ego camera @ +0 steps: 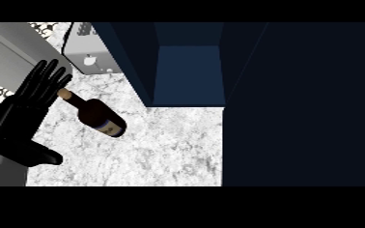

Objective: Pick up the wine, place it into the cabinet and close the cabinet

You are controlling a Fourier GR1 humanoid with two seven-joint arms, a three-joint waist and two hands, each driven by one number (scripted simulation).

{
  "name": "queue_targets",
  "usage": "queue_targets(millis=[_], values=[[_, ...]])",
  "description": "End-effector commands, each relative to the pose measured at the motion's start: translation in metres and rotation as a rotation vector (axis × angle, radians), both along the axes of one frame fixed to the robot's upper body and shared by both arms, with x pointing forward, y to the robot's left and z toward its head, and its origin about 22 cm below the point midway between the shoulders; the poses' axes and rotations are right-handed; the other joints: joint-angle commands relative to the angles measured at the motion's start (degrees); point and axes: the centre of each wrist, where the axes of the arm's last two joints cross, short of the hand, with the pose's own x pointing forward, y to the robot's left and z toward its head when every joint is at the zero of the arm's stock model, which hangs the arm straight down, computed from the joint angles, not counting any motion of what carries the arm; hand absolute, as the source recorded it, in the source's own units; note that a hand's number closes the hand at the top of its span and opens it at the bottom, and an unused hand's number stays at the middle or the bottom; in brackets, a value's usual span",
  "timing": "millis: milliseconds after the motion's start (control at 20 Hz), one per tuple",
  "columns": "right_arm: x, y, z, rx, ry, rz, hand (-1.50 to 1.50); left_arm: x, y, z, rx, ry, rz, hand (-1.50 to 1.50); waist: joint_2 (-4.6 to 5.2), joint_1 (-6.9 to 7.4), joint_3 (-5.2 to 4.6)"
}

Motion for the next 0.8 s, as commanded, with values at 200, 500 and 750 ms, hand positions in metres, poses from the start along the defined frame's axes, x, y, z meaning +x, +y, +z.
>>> queue_targets(millis=[200,500,750], values=[[0.0,0.01,0.012,-0.004,-0.012,0.019,-1.5,0.012,0.031,-0.034,0.009,0.034,0.023,-1.5,0.06,-0.06,-0.03],[0.0,-0.01,0.008,-0.002,0.003,-0.014,-1.5,0.003,0.029,-0.061,0.049,0.052,0.018,-1.5,0.0,-0.02,0.0],[-0.003,-0.003,0.008,-0.019,0.008,0.017,-1.5,0.027,0.034,-0.069,0.066,0.039,0.017,-1.5,0.05,-0.2,-0.01]])
